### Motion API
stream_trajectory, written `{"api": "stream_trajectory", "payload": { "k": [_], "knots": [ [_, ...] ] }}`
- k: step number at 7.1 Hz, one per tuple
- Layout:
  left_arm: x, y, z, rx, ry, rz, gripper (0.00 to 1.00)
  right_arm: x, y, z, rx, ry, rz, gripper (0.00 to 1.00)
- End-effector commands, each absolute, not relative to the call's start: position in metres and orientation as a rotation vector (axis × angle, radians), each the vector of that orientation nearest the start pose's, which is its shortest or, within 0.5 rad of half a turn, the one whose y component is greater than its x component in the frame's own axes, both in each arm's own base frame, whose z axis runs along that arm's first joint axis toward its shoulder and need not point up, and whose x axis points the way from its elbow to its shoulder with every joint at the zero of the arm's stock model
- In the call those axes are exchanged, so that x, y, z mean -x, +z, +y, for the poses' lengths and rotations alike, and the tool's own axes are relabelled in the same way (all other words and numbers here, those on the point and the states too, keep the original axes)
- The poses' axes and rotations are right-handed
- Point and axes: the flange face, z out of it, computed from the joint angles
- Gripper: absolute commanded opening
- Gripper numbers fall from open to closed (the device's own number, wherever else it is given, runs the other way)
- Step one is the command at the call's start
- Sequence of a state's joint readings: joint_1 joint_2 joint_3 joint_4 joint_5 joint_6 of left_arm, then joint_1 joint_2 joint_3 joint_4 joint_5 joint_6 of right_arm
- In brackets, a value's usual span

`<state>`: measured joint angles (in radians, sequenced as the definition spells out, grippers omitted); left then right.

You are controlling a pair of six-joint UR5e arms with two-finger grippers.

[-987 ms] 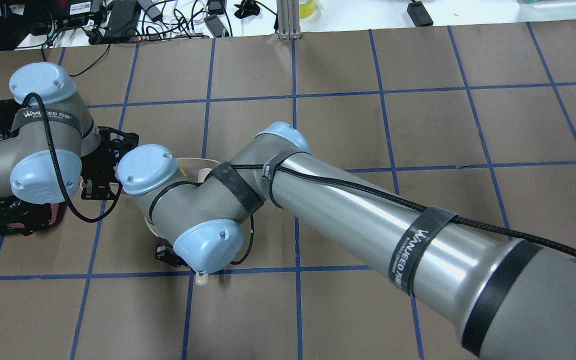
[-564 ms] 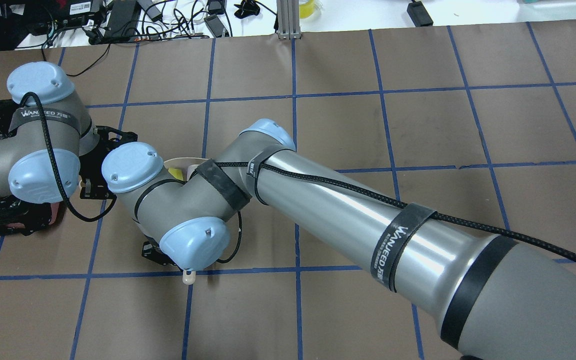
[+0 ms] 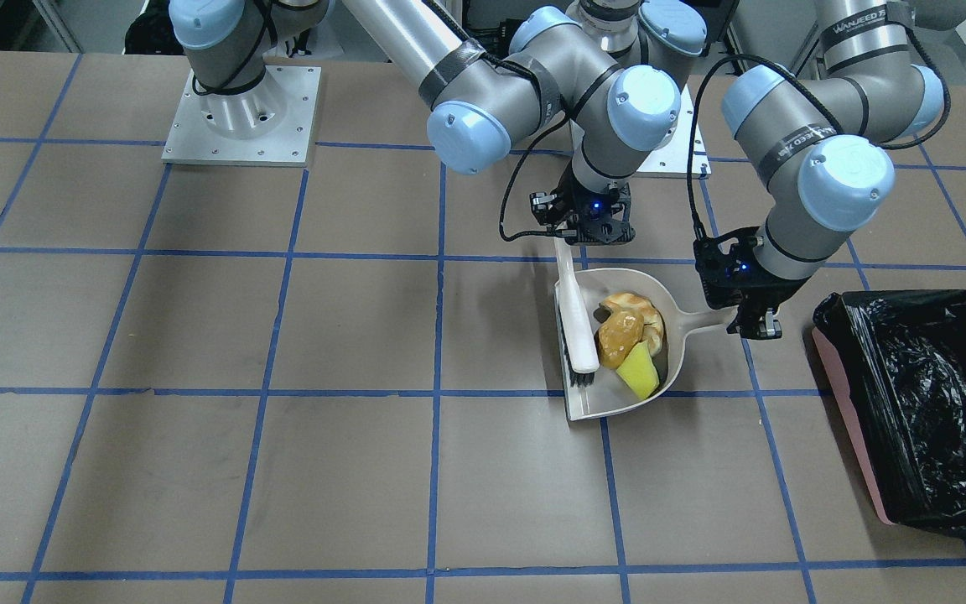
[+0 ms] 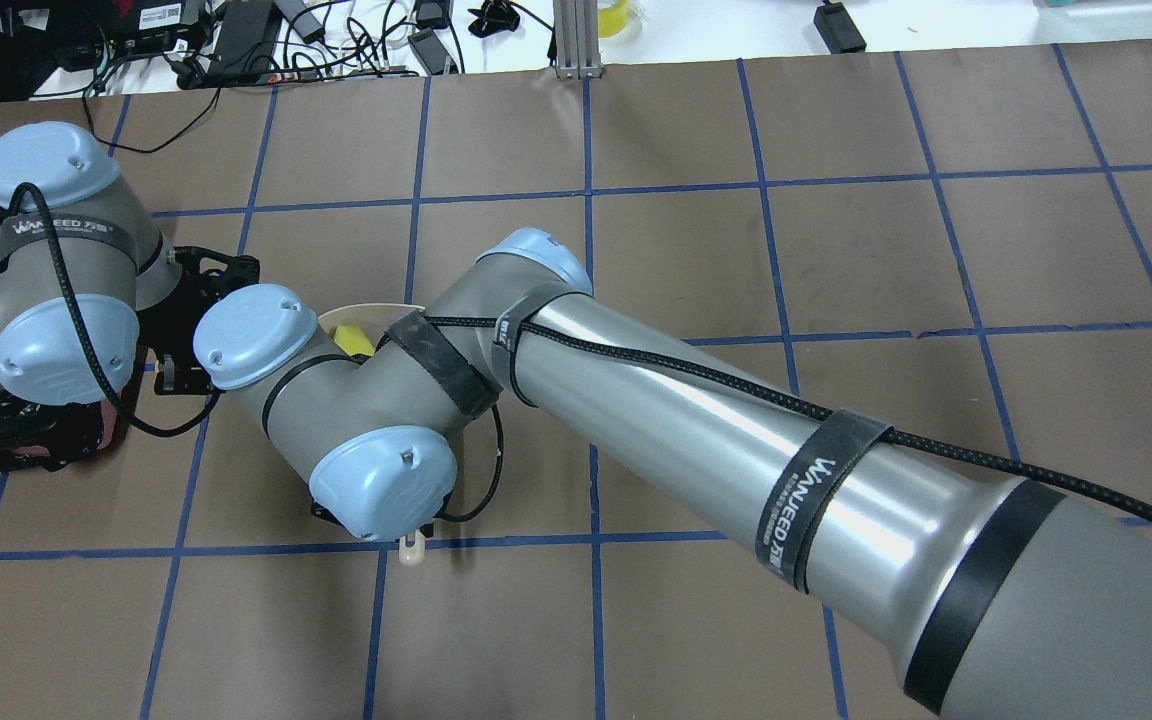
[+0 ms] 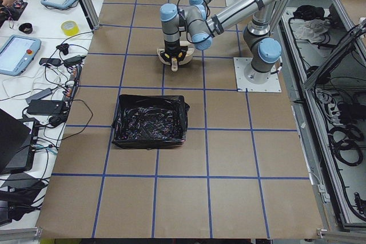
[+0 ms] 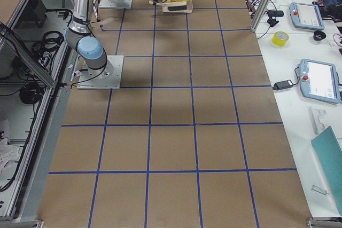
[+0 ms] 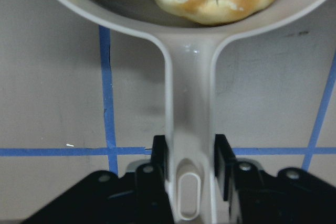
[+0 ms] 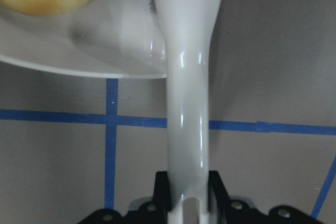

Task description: Sweep and dump trash into bin

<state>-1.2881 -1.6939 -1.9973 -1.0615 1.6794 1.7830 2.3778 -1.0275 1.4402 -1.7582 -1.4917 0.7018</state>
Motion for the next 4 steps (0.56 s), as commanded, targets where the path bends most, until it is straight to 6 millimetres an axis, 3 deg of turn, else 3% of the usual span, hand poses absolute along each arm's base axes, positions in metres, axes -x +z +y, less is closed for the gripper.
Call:
{"api": "stream_trajectory", "payload": {
  "k": [1,2,4],
  "knots": [
    [-0.034,0.277,-0.498,-2.104,0.095,2.344,0.00,-0.559,0.257,-0.359,0.188,0.332,3.256,0.00],
    [-0.035,0.280,-0.500,-2.093,0.076,2.355,0.00,-0.543,0.277,-0.370,0.166,0.285,3.262,0.00],
    [-0.057,0.287,-0.503,-2.050,0.042,2.387,0.00,-0.456,0.320,-0.451,0.012,0.180,3.296,0.00]
  ]
}}
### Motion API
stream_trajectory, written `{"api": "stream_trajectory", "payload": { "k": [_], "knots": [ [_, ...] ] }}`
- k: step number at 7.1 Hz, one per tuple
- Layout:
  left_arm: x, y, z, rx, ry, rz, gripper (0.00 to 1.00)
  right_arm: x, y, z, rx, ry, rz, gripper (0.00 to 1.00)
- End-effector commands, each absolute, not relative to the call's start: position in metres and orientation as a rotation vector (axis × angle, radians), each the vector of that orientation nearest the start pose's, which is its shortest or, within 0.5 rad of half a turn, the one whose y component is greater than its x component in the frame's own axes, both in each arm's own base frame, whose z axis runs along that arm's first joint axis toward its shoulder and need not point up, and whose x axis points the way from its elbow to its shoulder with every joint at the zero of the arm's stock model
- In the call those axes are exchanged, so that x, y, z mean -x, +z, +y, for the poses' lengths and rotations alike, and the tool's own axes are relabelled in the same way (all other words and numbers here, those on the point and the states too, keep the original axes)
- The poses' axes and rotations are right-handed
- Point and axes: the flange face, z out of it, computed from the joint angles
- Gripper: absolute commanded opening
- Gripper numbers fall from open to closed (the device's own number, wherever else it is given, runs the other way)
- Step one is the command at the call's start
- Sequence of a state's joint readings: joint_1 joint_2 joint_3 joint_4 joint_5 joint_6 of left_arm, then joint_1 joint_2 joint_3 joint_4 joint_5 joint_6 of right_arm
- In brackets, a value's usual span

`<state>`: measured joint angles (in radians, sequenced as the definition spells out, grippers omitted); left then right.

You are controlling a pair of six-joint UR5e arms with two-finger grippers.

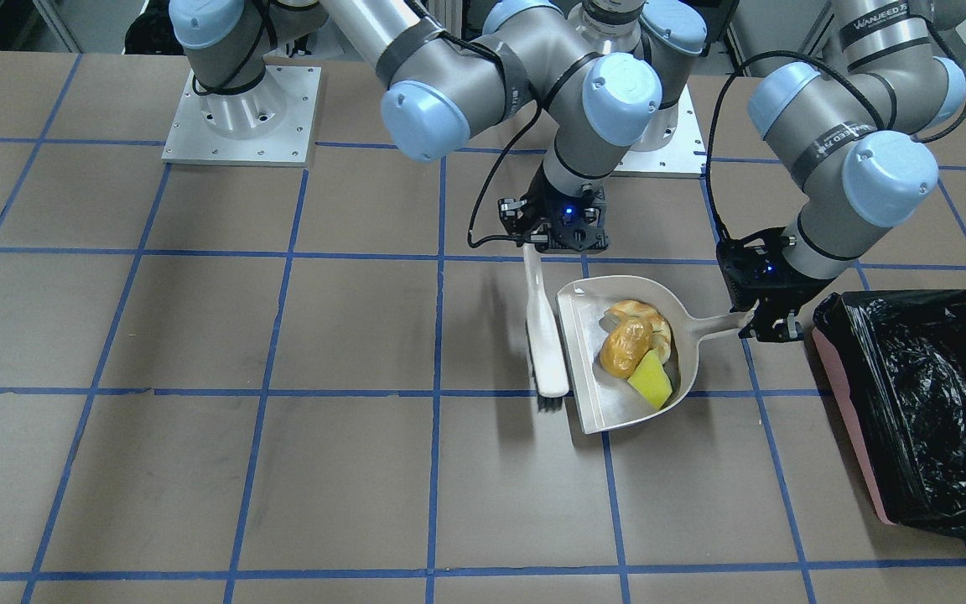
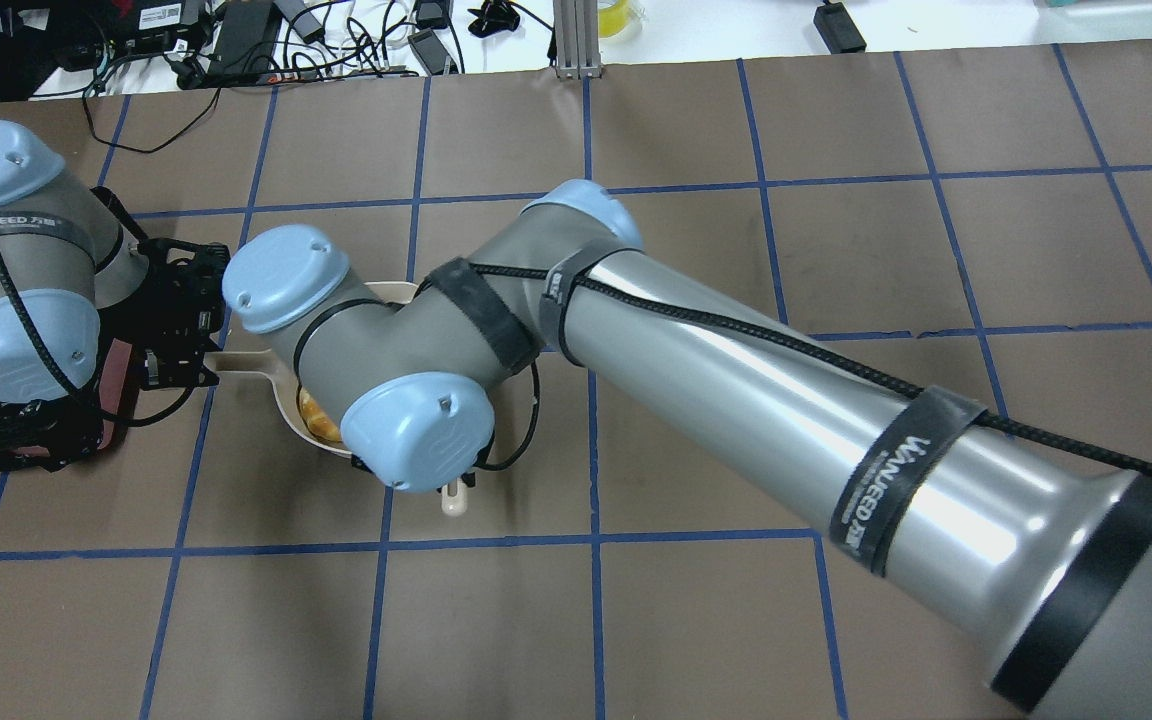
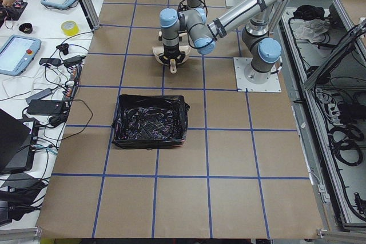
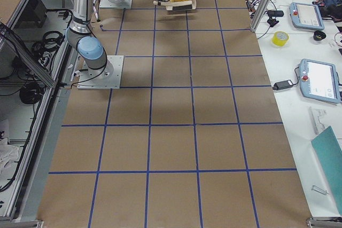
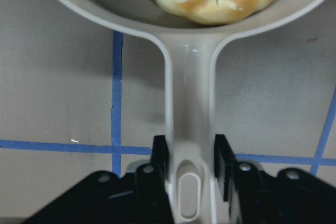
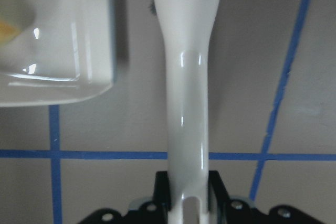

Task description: Sweep and dump trash into bin

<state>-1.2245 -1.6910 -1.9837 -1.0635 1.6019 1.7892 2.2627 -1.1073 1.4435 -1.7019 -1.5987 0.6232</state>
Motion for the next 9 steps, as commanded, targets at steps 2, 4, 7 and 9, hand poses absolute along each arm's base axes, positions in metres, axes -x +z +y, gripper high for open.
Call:
{"api": "stream_trajectory", "payload": {
  "k": [2,4,7,9],
  "knots": [
    [-0.102,0.308,-0.508,-1.971,-0.044,2.490,0.00,-0.352,0.322,-0.517,-0.306,0.253,3.286,0.00],
    [-0.157,0.356,-0.511,-1.870,-0.047,2.606,0.00,-0.238,0.339,-0.556,-0.236,0.253,3.273,0.00],
    [-0.269,0.425,-0.488,-1.765,-0.061,2.725,0.00,-0.069,0.324,-0.584,-0.062,0.358,3.283,0.00],
    [-0.350,0.454,-0.464,-1.827,0.024,2.607,0.00,0.029,0.290,-0.581,0.099,0.268,3.297,0.00]
  ]
}}
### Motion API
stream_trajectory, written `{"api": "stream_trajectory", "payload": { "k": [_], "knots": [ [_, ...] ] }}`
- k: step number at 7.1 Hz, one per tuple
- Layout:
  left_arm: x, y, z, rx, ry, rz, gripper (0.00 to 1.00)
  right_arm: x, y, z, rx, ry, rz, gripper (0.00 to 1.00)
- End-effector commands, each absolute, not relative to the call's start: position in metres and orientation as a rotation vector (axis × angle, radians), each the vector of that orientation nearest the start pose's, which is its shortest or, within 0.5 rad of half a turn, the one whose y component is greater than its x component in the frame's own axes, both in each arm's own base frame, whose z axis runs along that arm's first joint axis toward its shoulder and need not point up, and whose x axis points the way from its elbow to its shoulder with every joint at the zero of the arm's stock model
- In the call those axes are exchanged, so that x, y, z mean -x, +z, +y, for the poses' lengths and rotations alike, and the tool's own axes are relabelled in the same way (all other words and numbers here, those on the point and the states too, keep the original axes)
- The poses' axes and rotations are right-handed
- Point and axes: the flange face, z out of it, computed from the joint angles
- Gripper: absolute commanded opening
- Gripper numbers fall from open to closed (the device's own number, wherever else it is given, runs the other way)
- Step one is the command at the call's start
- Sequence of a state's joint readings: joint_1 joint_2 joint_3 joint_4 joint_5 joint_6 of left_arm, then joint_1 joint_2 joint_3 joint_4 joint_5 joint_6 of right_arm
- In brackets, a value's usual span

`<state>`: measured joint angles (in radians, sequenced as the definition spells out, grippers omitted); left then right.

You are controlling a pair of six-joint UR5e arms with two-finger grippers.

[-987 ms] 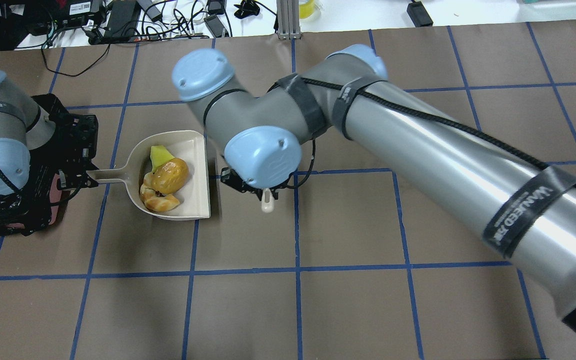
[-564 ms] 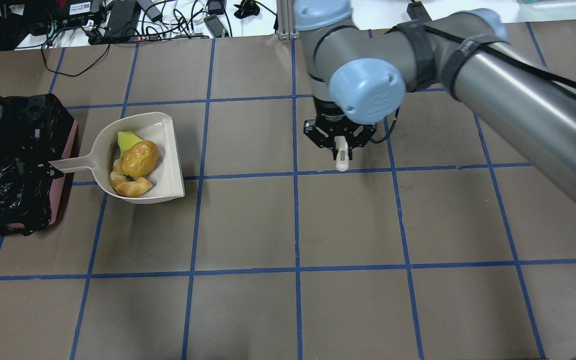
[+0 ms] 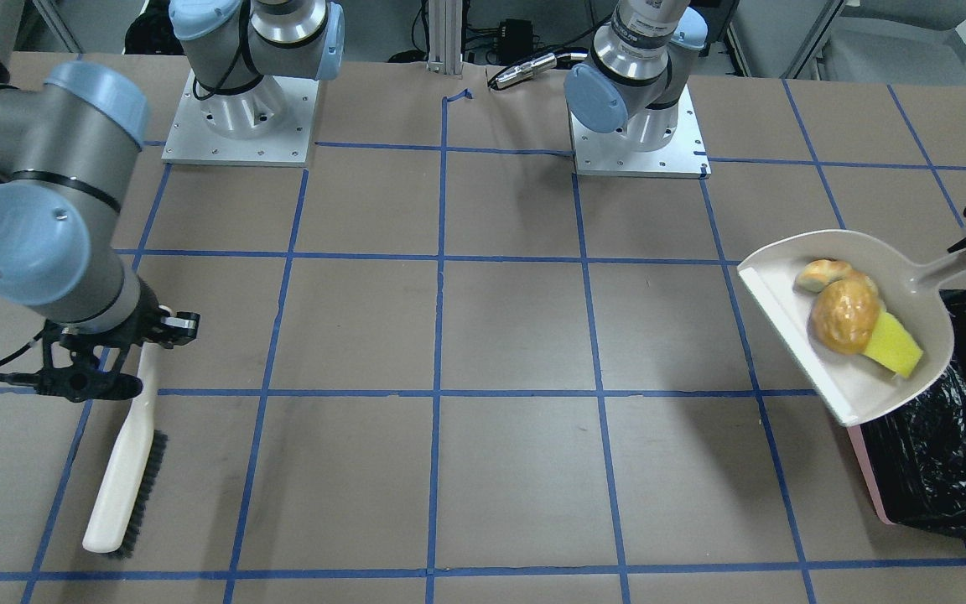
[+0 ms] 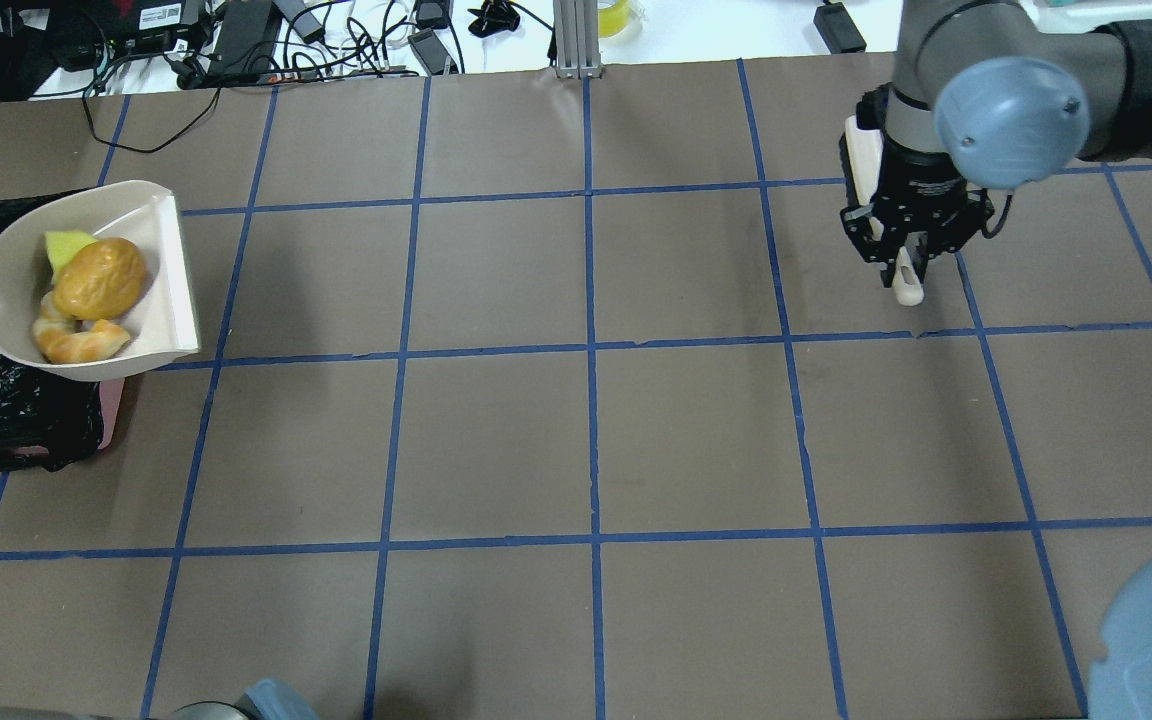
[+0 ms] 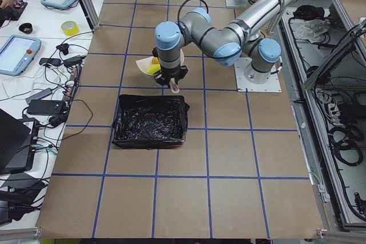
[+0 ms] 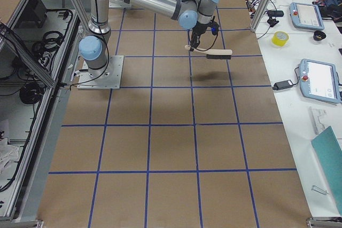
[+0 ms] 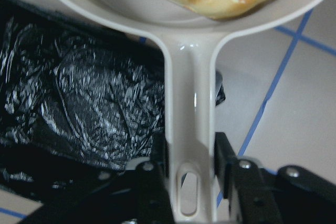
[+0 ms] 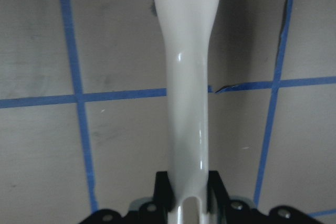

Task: Sweep and dump trash into bin
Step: 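Lift the dustpan over the black bin with the left gripper while the right withdraws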

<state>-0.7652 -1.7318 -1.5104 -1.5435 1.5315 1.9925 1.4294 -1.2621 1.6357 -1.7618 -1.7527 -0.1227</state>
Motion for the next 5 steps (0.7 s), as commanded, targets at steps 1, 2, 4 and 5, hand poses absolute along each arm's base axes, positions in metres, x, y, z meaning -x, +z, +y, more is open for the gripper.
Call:
{"api": "stream_trajectory", "payload": {
  "k": [1,2,4,5],
  "knots": [
    [-0.387,0.469,-0.459,-1.848,0.103,2.541,0.00,0.061,0.273,-0.575,0.129,0.232,3.298,0.00],
    [-0.421,0.477,-0.464,-1.927,0.243,2.402,0.00,0.076,0.265,-0.569,0.100,0.245,3.292,0.00],
    [-0.470,0.475,-0.488,-1.861,0.398,2.253,0.00,0.076,0.248,-0.561,0.083,0.278,3.280,0.00],
    [-0.489,0.470,-0.500,-1.824,0.485,2.234,0.00,0.074,0.242,-0.558,0.088,0.286,3.271,0.00]
  ]
}}
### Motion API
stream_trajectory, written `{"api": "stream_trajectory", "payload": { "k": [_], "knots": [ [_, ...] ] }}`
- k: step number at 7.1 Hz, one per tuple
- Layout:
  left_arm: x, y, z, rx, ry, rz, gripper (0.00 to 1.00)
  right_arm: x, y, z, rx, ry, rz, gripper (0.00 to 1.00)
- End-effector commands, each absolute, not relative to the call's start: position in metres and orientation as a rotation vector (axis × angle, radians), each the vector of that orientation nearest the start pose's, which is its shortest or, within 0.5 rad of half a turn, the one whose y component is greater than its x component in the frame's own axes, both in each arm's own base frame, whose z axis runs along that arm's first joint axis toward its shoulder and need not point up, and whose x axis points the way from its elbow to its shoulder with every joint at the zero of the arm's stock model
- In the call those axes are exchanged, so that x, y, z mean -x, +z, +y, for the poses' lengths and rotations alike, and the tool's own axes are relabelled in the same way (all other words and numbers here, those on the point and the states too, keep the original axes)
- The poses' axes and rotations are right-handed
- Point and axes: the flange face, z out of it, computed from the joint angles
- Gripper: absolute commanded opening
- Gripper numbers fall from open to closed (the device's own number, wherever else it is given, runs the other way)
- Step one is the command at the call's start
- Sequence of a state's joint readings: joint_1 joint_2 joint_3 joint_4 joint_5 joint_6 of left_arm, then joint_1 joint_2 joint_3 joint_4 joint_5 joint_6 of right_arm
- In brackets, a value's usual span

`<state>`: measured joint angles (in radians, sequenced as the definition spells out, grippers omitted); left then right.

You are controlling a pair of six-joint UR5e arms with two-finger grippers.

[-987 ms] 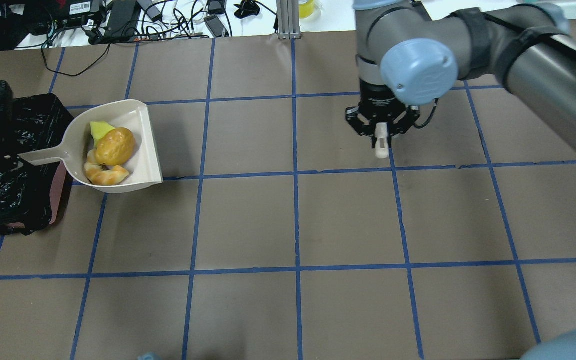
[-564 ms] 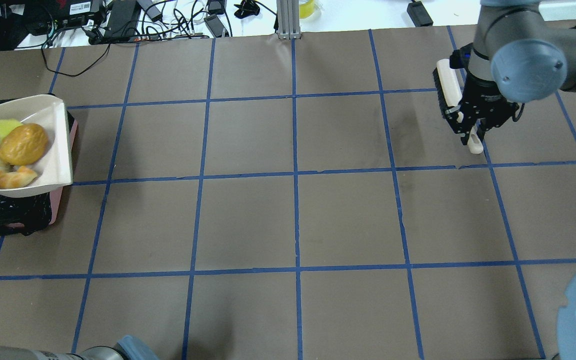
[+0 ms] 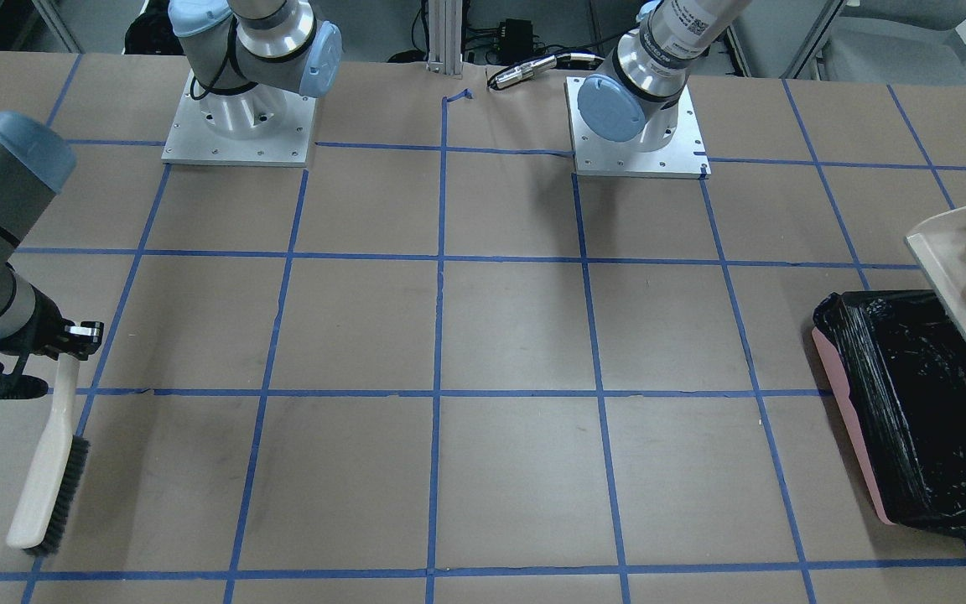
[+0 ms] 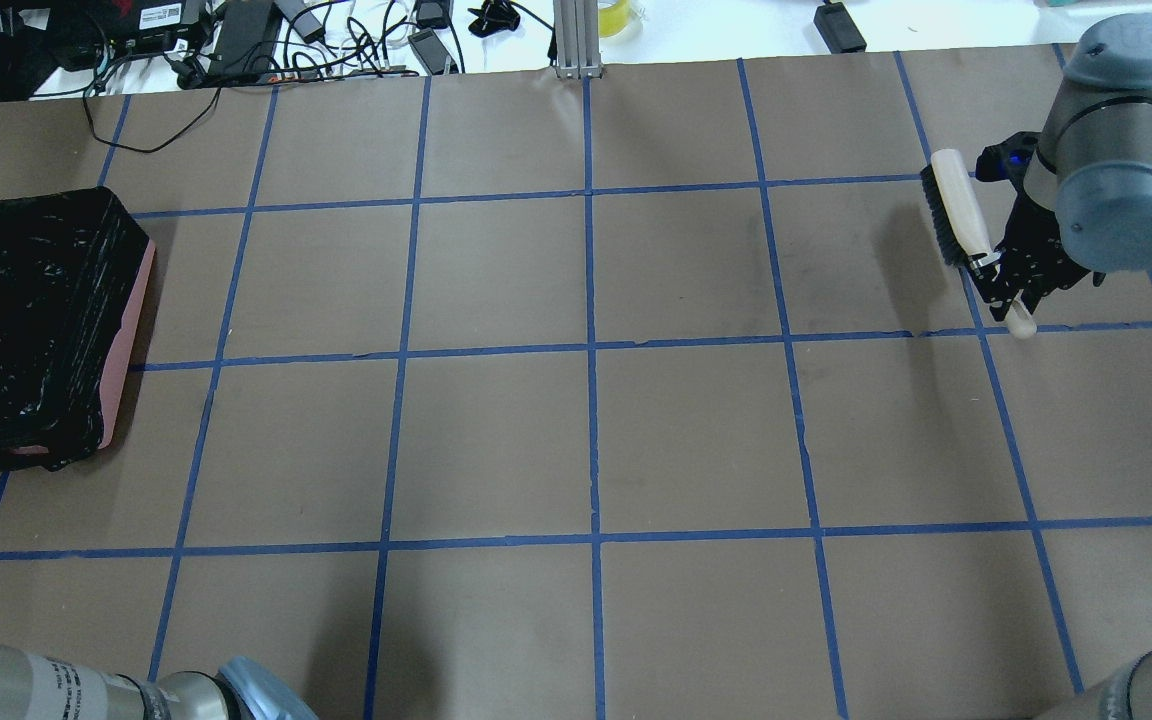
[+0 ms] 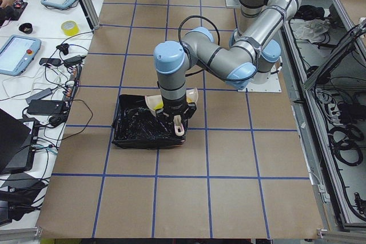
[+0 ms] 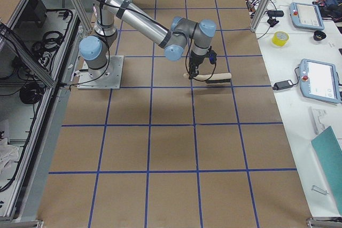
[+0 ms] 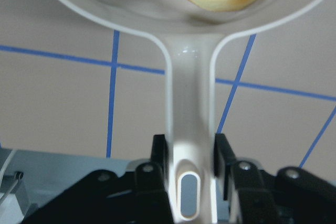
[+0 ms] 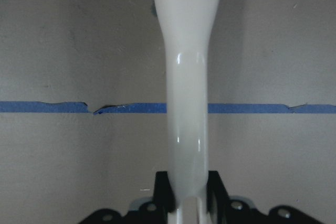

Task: Sweep and dump trash into bin
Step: 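Lift the dustpan over the black bin with the left gripper while the right withdraws, then tip the dustpan into the bin with the left while the right sets down the brush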

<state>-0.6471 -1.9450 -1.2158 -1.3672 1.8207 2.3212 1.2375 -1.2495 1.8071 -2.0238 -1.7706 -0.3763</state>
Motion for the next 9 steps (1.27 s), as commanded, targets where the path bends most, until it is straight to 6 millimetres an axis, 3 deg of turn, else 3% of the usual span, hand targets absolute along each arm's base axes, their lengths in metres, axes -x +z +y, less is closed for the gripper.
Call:
{"api": "stream_trajectory", "payload": {
  "k": [1,3,4,5,7,9],
  "knots": [
    [-0.484,0.467,-0.521,-1.822,0.513,2.183,0.00,0.074,0.235,-0.558,0.090,0.299,3.269,0.00],
    [-0.403,0.471,-0.580,-1.878,0.682,1.992,0.00,0.075,0.226,-0.559,0.086,0.326,3.268,0.00],
    [-0.386,0.452,-0.589,-1.835,0.712,1.930,0.00,0.076,0.227,-0.561,0.085,0.320,3.271,0.28],
    [-0.380,0.436,-0.585,-1.805,0.709,1.892,0.00,0.077,0.228,-0.563,0.079,0.309,3.272,0.74],
    [-0.339,0.442,-0.595,-1.820,0.745,1.787,0.00,0.077,0.239,-0.563,0.069,0.282,3.285,0.97],
    [-0.325,0.460,-0.597,-1.788,0.741,1.750,0.00,0.080,0.292,-0.576,0.077,0.197,3.302,1.00]
  ]
}}
